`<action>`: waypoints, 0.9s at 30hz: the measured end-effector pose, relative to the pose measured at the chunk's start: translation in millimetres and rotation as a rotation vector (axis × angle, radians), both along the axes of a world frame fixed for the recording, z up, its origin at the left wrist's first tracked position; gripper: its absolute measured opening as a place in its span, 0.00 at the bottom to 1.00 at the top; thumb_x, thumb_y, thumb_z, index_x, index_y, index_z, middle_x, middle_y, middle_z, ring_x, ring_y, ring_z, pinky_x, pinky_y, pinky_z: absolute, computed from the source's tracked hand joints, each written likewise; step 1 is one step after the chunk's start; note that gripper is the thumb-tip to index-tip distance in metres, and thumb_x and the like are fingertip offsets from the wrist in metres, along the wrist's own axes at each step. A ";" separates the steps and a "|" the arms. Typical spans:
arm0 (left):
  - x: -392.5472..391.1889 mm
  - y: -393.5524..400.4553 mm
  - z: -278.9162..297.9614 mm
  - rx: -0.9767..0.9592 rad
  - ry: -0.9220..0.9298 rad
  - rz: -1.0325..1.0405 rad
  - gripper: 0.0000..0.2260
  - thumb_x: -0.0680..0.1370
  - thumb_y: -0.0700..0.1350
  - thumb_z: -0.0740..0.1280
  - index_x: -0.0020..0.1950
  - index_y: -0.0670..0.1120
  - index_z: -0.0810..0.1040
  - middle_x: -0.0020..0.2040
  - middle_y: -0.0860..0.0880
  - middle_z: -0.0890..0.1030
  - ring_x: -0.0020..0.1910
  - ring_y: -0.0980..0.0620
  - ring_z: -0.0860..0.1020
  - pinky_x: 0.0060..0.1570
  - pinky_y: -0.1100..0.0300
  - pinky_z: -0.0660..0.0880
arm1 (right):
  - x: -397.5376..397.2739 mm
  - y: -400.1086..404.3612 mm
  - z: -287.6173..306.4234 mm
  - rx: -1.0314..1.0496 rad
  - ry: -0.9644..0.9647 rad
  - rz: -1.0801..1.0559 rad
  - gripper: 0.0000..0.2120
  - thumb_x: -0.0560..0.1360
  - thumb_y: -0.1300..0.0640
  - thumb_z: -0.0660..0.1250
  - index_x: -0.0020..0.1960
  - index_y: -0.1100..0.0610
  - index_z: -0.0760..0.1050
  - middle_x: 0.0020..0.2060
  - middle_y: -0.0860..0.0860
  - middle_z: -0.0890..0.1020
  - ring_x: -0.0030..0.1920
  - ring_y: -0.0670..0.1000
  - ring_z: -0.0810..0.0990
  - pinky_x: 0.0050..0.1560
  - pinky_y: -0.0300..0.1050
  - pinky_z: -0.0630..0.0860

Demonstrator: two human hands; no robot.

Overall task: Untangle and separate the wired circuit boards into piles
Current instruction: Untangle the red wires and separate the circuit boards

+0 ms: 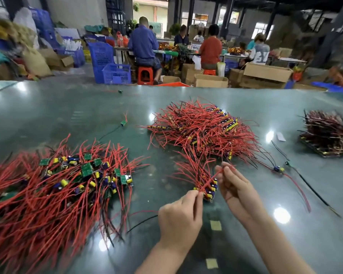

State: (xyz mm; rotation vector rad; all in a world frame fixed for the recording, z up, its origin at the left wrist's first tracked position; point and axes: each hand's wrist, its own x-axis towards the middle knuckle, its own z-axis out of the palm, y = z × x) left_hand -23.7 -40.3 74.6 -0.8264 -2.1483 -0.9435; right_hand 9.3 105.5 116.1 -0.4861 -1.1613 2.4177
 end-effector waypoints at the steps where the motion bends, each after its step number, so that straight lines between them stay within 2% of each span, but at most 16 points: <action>1: 0.6 -0.1 -0.1 0.000 -0.004 0.003 0.12 0.76 0.50 0.62 0.38 0.48 0.81 0.27 0.53 0.79 0.22 0.53 0.75 0.19 0.63 0.65 | -0.4 -0.6 -1.1 -0.009 0.008 0.000 0.08 0.66 0.61 0.66 0.39 0.55 0.85 0.38 0.53 0.85 0.34 0.44 0.82 0.35 0.33 0.78; 12: -2.6 -0.6 -4.8 0.039 -0.018 0.014 0.13 0.75 0.51 0.61 0.36 0.49 0.80 0.24 0.53 0.75 0.21 0.54 0.72 0.20 0.62 0.63 | -3.9 1.8 -9.1 0.037 0.017 -0.019 0.09 0.66 0.60 0.66 0.39 0.54 0.85 0.38 0.53 0.85 0.35 0.44 0.83 0.36 0.34 0.79; 18: -3.3 -0.1 -4.8 0.063 -0.050 -0.031 0.12 0.75 0.51 0.62 0.38 0.50 0.82 0.25 0.54 0.76 0.20 0.54 0.72 0.19 0.63 0.65 | -2.6 0.9 -9.1 0.224 -0.032 -0.042 0.09 0.66 0.57 0.67 0.41 0.54 0.85 0.37 0.52 0.85 0.35 0.43 0.82 0.38 0.34 0.79; 22: -5.9 -4.7 -2.3 0.068 -0.139 -0.041 0.11 0.74 0.53 0.61 0.37 0.54 0.81 0.26 0.55 0.76 0.23 0.54 0.72 0.21 0.65 0.63 | -0.2 3.0 -10.1 0.116 -0.019 -0.053 0.09 0.66 0.59 0.65 0.36 0.56 0.84 0.29 0.50 0.81 0.30 0.43 0.80 0.36 0.34 0.79; 27: -4.6 -5.8 1.2 0.068 -0.190 -0.021 0.13 0.75 0.54 0.59 0.35 0.52 0.78 0.24 0.53 0.74 0.25 0.53 0.72 0.22 0.63 0.61 | -0.1 -5.2 -6.3 0.079 0.048 -0.041 0.10 0.67 0.59 0.64 0.34 0.56 0.84 0.29 0.50 0.81 0.30 0.43 0.79 0.36 0.33 0.78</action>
